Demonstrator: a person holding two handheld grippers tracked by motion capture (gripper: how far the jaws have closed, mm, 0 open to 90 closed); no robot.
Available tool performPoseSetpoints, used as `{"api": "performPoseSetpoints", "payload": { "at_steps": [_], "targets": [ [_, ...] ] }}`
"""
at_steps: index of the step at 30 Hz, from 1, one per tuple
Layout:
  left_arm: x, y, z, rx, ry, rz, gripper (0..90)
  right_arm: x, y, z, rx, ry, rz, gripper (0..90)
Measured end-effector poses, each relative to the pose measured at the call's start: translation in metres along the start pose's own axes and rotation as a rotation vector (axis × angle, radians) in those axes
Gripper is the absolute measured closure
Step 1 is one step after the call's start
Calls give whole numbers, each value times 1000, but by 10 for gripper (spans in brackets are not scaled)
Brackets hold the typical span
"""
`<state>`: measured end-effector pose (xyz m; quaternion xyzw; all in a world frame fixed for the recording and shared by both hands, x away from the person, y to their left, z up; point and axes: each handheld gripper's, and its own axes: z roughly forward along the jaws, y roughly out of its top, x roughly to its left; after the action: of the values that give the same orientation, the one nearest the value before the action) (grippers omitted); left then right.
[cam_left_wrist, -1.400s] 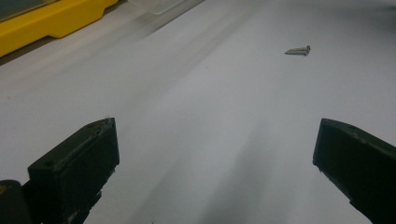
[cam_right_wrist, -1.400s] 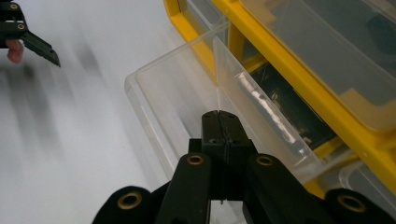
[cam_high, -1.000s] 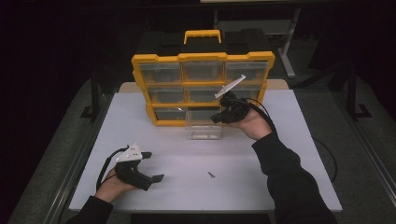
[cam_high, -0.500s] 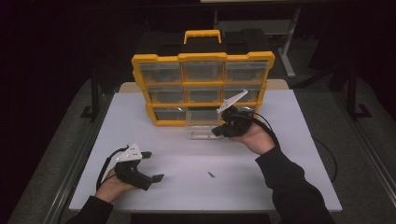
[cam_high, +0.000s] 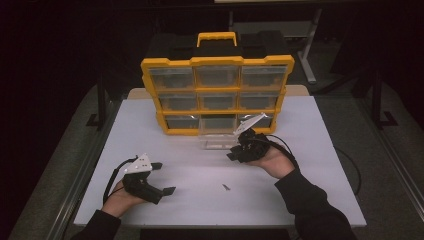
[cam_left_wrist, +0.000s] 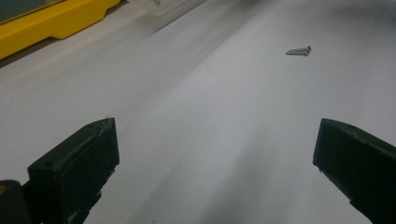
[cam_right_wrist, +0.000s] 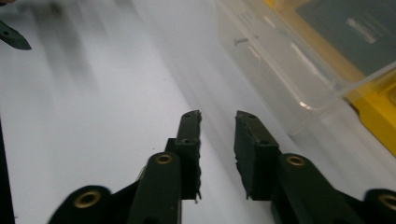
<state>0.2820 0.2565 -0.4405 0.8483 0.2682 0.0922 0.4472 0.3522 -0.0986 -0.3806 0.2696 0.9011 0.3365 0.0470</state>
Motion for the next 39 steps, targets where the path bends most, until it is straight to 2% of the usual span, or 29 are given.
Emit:
{"api": "performPoseSetpoints", "payload": {
  "at_steps": [3,8,12,19,29,39],
  "targets": [
    [0,0,0,1,1,1,0,1,-5,5,2,-6,11,611],
    [0,0,0,0,-1,1,0,3,-13,11,20,-2,33,558],
    [0,0,0,1,-3,2,0,6,-17,13,29,-4,37,552],
    [0,0,0,2,-2,2,0,18,-27,21,54,18,26,548],
    [0,0,0,0,-2,1,0,29,-37,33,97,57,0,634],
    [0,0,0,3,0,6,0,35,-39,39,118,85,-19,703]
  ]
}}
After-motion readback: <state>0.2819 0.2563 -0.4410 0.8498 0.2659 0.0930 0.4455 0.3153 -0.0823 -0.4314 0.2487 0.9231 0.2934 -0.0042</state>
